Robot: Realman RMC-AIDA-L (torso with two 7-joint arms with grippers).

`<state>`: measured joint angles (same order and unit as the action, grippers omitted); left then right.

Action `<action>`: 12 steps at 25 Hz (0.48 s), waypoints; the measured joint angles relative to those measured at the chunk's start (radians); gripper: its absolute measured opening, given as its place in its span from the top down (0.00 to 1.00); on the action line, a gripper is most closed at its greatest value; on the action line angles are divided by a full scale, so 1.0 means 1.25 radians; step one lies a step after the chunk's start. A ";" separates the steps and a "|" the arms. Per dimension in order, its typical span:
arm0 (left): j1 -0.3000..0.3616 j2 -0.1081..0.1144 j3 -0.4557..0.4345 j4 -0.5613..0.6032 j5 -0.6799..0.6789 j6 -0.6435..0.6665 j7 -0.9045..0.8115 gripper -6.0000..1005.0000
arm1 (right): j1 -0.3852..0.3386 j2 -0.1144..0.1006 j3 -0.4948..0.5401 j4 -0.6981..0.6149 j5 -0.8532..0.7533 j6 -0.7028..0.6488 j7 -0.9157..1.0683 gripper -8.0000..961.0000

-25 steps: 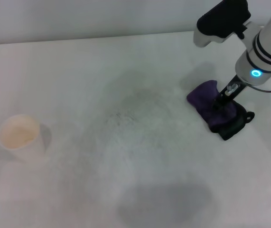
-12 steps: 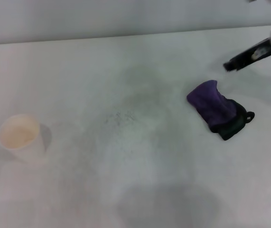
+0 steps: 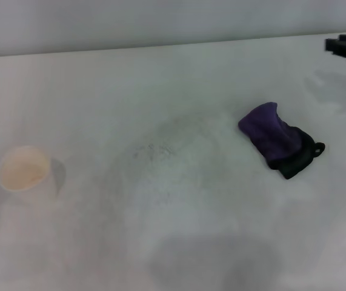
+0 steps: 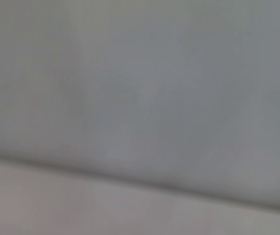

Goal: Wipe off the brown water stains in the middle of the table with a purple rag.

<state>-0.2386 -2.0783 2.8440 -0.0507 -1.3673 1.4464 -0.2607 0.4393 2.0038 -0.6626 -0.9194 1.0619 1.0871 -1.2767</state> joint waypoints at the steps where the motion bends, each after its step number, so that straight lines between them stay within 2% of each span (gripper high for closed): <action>1: -0.003 0.000 0.000 0.001 -0.007 -0.006 0.000 0.11 | -0.007 0.000 0.025 0.027 0.043 -0.002 -0.061 0.63; 5: -0.018 -0.002 0.000 0.003 -0.033 -0.028 0.000 0.11 | -0.034 0.000 0.137 0.188 0.253 -0.011 -0.364 0.63; 7: -0.020 -0.003 0.000 0.004 -0.044 -0.033 0.000 0.11 | -0.035 0.000 0.155 0.216 0.285 -0.013 -0.416 0.63; 12: -0.020 -0.004 0.000 0.023 -0.075 -0.034 0.006 0.11 | -0.039 0.002 0.214 0.385 0.473 -0.001 -0.750 0.63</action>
<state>-0.2639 -2.0831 2.8439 -0.0223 -1.4610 1.4044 -0.2532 0.3900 2.0065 -0.3951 -0.4377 1.6536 1.0853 -2.2138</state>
